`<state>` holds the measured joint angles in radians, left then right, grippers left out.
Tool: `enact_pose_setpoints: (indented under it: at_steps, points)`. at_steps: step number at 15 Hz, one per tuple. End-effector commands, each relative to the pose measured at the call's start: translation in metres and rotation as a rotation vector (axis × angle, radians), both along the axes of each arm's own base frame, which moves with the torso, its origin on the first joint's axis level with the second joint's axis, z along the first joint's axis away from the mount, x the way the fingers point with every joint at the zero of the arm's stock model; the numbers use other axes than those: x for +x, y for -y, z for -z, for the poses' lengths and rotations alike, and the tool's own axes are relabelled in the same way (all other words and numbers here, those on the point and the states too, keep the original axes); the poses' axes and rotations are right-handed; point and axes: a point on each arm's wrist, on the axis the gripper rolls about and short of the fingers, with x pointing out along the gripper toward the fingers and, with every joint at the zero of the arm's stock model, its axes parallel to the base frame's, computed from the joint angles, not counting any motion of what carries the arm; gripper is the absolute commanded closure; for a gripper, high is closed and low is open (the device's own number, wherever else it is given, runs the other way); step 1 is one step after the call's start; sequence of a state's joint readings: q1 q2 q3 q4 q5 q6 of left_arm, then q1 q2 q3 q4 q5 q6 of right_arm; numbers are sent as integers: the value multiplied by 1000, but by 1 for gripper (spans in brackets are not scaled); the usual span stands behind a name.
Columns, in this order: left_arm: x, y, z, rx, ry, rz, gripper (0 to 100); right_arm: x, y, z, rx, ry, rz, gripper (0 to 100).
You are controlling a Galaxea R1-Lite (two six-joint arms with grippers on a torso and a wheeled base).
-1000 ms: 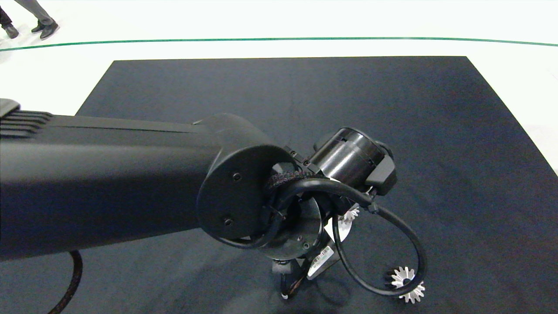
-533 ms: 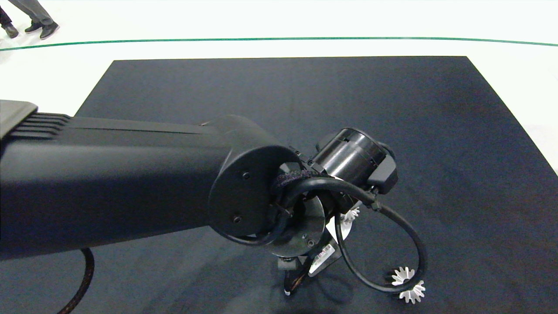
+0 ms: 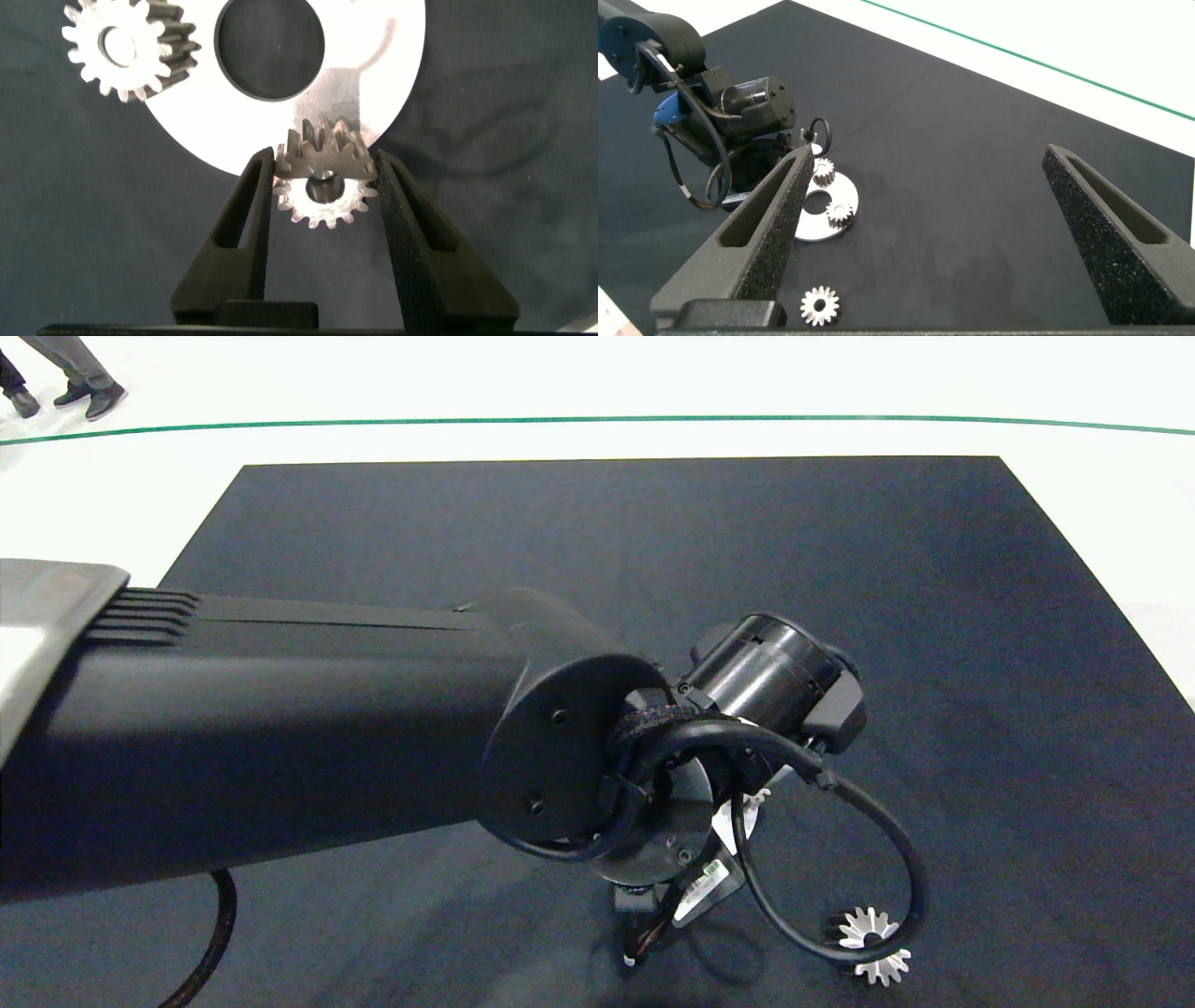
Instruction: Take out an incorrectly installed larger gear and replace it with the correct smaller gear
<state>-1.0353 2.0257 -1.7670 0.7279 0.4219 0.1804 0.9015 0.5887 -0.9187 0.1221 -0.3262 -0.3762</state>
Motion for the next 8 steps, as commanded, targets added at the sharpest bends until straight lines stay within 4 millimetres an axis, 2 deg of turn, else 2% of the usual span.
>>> enact_pose_setpoints:
  at_steps: [1,2,8]
  points:
    - [-1,0,0,8,0,3,72,0,0,0,-4,0,2,0]
    - [-1,0,0,10,-1,4,0,0,0,0,-5,-1,2,0]
    - [-2,0,-1,9,1,3,0,0,0,0,-3,1,2,0]
